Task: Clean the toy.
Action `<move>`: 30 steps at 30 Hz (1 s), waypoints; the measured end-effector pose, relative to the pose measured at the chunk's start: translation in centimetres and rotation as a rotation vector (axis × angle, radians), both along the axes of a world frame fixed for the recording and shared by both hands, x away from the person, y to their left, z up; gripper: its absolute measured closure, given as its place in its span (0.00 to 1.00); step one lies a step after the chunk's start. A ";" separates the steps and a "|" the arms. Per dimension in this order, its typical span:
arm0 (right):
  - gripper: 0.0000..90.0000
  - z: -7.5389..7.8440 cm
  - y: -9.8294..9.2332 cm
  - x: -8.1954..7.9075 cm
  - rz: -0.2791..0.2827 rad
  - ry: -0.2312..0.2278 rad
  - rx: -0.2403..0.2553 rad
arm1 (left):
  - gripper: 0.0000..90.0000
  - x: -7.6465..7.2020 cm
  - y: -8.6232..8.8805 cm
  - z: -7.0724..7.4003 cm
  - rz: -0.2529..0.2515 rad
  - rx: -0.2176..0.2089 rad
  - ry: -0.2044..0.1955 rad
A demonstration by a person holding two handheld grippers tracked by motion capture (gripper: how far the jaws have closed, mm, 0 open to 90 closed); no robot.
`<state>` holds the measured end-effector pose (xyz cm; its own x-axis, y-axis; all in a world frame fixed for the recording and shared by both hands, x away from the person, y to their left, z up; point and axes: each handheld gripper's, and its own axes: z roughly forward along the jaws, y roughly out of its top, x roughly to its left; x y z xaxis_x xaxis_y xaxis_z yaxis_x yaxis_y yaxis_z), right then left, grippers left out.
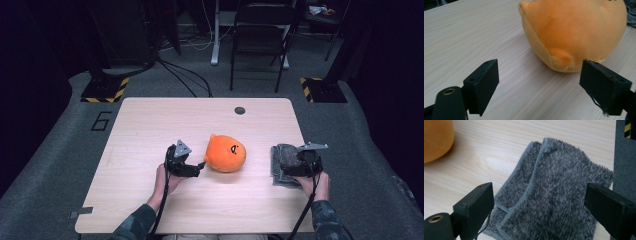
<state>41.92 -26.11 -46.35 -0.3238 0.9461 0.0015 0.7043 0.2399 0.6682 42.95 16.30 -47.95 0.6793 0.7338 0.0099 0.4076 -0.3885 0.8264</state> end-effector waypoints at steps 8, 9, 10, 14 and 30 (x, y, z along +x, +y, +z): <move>0.10 -0.9 -0.7 0.8 -0.044 0.002 -0.002 | 0.35 0.4 -1.5 -0.7 -0.068 -0.003 0.002; 0.10 -1.1 -0.7 1.1 -0.044 -0.003 0.002 | 0.38 0.4 -1.7 -0.8 -0.065 0.000 0.001; 0.11 -1.2 -0.8 1.3 -0.045 -0.003 -0.002 | 0.41 0.5 -1.9 -0.9 -0.073 0.013 0.007; 0.13 -2.6 -0.6 2.2 -0.040 0.034 -0.041 | 0.45 0.7 -2.3 -1.2 -0.084 0.005 0.017; 0.06 -4.7 -1.3 3.0 -0.085 0.114 -0.040 | 0.58 0.6 -2.4 -1.3 -0.087 -0.012 0.038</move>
